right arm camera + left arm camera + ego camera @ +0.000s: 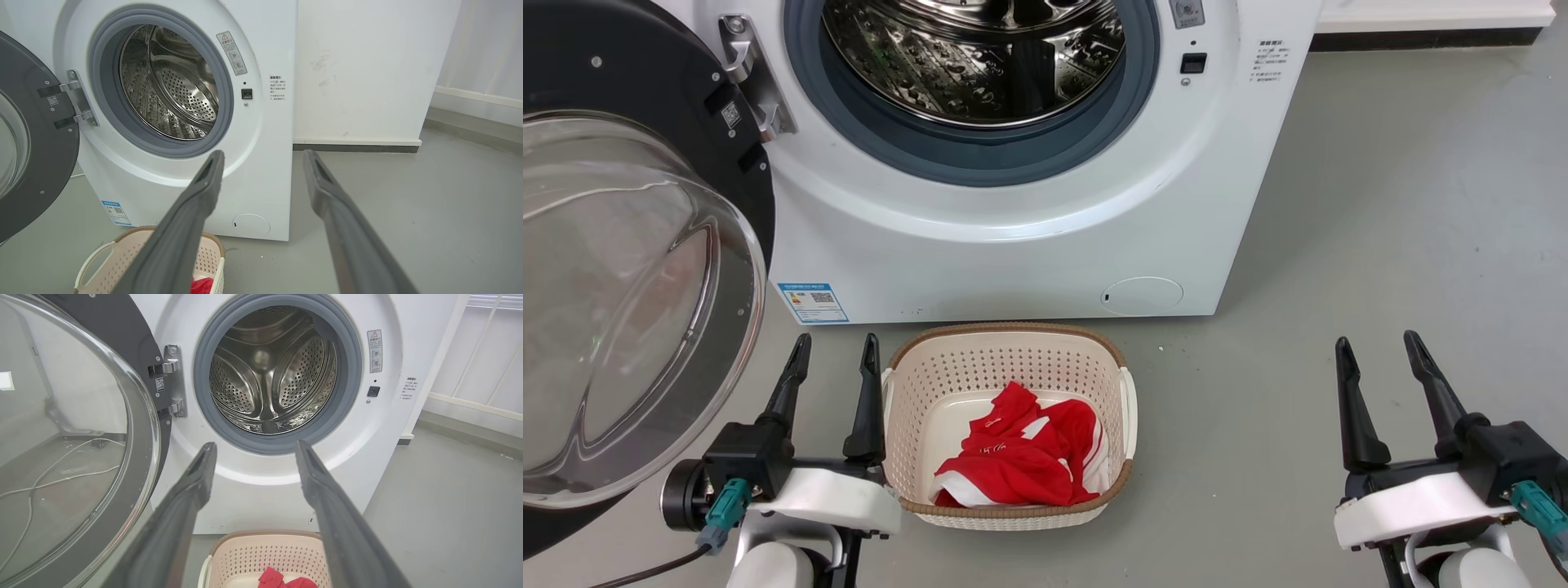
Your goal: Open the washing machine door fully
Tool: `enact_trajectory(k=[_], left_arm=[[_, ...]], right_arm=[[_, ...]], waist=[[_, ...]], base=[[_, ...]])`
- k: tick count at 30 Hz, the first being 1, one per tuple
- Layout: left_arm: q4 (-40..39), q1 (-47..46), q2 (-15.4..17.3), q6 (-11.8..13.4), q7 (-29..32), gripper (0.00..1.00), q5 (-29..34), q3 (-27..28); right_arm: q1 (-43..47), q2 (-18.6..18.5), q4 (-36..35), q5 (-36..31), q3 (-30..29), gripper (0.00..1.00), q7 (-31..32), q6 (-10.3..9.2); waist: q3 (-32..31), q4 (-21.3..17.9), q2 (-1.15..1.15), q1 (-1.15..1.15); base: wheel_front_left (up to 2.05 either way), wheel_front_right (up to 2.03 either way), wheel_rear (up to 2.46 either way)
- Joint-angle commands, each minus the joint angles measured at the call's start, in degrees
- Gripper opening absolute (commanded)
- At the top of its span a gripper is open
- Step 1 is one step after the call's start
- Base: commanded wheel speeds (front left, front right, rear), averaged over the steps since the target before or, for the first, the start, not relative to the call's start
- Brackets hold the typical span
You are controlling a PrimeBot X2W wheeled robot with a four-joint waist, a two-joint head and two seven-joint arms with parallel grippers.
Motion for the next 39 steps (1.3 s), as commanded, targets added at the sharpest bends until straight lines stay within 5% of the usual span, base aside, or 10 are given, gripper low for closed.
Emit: enact_trajectory(k=[1,29,30,39], left_arm=[[0.0,0.3,0.0,0.2,-0.1,1.0,0.4,0.2],[-0.8,1.4,-0.5,0.6,-0.1,1.0,2.2,1.9],[-0.5,0.9,-0.5,0.4,0.0,0.0,1.9,1.7],[1.9,1.0,-0.7,0.0,2.5,0.0,-5.7,2.6]], right_arm=[[0.3,0.0,0.1,0.2,0.0,1.0,-0.2,-0.06],[0.2,0.0,0.7,0.9,0.6,1.0,-0.6,-0.06],[0.4,0.0,0.7,0.6,0.5,0.0,-0.4,0.0],[1.0,-0.4,2.2,9.1,0.6,0.0,1.2,0.0]], waist=[[0.0,-0.1,0.0,0.0],[0.0,-0.9,0.0,0.0],[0.0,-0.9,0.0,0.0],[-0.3,-0.9,0.0,0.0]], base=[[0.0,0.0,0.0],[0.0,0.0,0.0],[0.0,0.0,0.0],[0.0,0.0,0.0]])
